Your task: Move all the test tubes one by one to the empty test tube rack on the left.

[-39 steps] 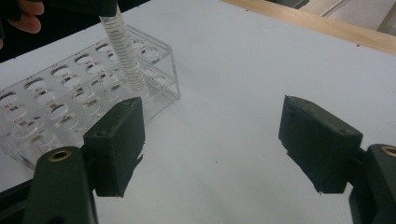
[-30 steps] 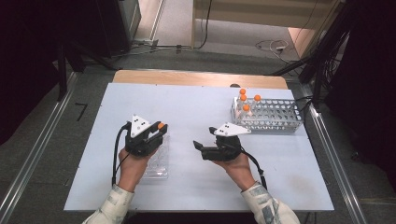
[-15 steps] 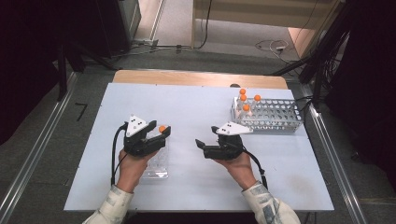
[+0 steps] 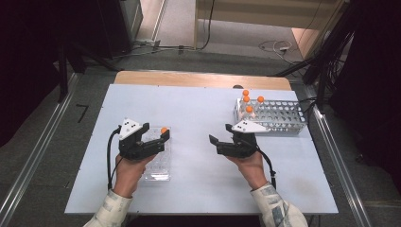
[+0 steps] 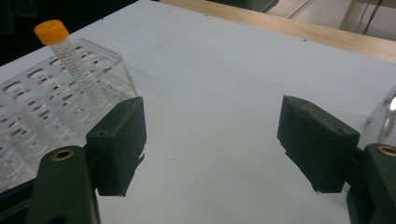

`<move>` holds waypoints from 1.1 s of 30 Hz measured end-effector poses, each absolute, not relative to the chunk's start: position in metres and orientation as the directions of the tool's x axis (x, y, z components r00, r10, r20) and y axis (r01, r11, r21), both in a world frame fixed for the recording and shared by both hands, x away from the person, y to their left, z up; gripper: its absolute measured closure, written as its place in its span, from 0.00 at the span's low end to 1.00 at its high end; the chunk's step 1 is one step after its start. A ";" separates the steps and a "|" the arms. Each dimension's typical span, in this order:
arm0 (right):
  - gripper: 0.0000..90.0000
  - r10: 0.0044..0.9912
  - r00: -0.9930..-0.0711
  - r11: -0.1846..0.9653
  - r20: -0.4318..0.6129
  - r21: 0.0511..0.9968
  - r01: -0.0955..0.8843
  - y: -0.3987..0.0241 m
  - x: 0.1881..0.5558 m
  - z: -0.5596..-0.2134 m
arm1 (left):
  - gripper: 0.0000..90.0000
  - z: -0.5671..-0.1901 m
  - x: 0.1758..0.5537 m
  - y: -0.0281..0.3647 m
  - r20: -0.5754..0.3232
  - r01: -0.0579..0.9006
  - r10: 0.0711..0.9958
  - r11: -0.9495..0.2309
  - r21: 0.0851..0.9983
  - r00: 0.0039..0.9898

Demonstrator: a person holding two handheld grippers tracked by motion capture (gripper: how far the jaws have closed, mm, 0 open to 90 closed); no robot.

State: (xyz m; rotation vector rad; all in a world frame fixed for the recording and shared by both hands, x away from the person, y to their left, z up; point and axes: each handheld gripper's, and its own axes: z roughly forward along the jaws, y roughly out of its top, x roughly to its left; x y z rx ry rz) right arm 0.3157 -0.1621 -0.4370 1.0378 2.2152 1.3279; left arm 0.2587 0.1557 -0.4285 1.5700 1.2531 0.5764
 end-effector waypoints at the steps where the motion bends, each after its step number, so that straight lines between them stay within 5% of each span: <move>1: 0.26 0.750 -0.659 0.284 0.065 0.867 0.409 -0.165 0.317 -0.436 | 0.21 -0.429 0.258 0.156 -0.210 0.435 0.913 0.041 0.900 0.349; 17: 0.29 0.858 -0.511 0.188 0.059 0.889 0.418 -0.216 0.333 -0.426 | 0.20 -0.430 0.256 0.158 -0.205 0.434 0.917 0.039 0.900 0.343; 33: 0.53 0.909 -0.412 0.150 0.057 0.879 0.452 -0.227 0.370 -0.443 | 0.20 -0.430 0.254 0.164 -0.206 0.430 0.921 0.047 0.902 0.331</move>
